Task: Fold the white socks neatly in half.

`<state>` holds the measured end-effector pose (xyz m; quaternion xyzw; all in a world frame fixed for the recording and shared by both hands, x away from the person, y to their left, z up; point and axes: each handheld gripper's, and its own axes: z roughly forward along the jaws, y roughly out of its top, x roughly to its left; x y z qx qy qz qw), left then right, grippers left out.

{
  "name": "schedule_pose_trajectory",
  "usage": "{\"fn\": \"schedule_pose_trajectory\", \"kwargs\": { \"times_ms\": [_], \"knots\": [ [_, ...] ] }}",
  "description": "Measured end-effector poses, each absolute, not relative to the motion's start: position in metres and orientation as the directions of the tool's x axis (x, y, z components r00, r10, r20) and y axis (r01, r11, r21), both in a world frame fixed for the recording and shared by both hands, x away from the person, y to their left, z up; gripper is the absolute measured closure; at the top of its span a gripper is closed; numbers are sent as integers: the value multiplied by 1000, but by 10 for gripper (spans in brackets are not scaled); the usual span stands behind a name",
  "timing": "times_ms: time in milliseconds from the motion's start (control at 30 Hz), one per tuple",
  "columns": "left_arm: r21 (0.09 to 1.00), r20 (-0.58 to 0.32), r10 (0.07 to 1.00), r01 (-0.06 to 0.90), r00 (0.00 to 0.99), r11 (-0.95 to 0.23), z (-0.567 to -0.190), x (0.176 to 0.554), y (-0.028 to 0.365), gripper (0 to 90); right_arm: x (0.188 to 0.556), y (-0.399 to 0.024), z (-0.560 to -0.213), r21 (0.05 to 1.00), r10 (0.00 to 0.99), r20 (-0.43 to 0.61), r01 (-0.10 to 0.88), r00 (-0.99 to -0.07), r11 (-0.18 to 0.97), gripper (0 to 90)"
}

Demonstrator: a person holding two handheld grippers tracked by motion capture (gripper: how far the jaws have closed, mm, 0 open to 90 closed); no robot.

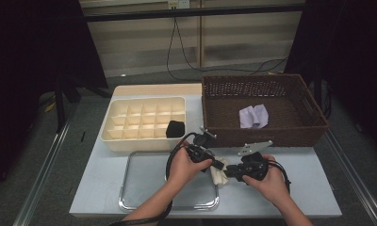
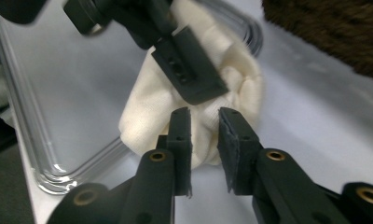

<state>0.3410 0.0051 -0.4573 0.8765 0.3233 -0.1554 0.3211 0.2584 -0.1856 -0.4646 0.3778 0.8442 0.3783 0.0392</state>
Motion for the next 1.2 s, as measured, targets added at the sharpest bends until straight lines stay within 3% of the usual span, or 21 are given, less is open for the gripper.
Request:
{"fn": "schedule_pose_trajectory", "kwargs": {
  "times_ms": [200, 467, 600, 833, 1067, 1200],
  "knots": [
    [504, -453, 466, 649, 760, -570, -447, 339, 18, 483, 261, -187, -471, 652, 676, 225, 624, -701, 430, 827],
    [488, -480, 481, 678, 734, -549, -447, 330, 45, 469, 261, -184, -472, 648, 671, 219, 620, -708, 442, 842],
    [463, -501, 456, 673, 736, -577, -454, 322, 46, 530, 261, -183, -472, 644, 675, 221, 625, -704, 441, 842],
    [409, -529, 455, 685, 716, -602, -456, 323, 37, 806, 261, -183, -471, 644, 675, 222, 626, -704, 440, 838],
    [389, -561, 447, 699, 696, -600, -453, 329, 38, 822, 262, -183, -456, 713, 656, 179, 556, -733, 427, 836],
    [401, -574, 444, 708, 688, -581, -451, 331, 37, 806, 264, -170, -460, 703, 645, 167, 549, -746, 453, 850]
  ]
}}
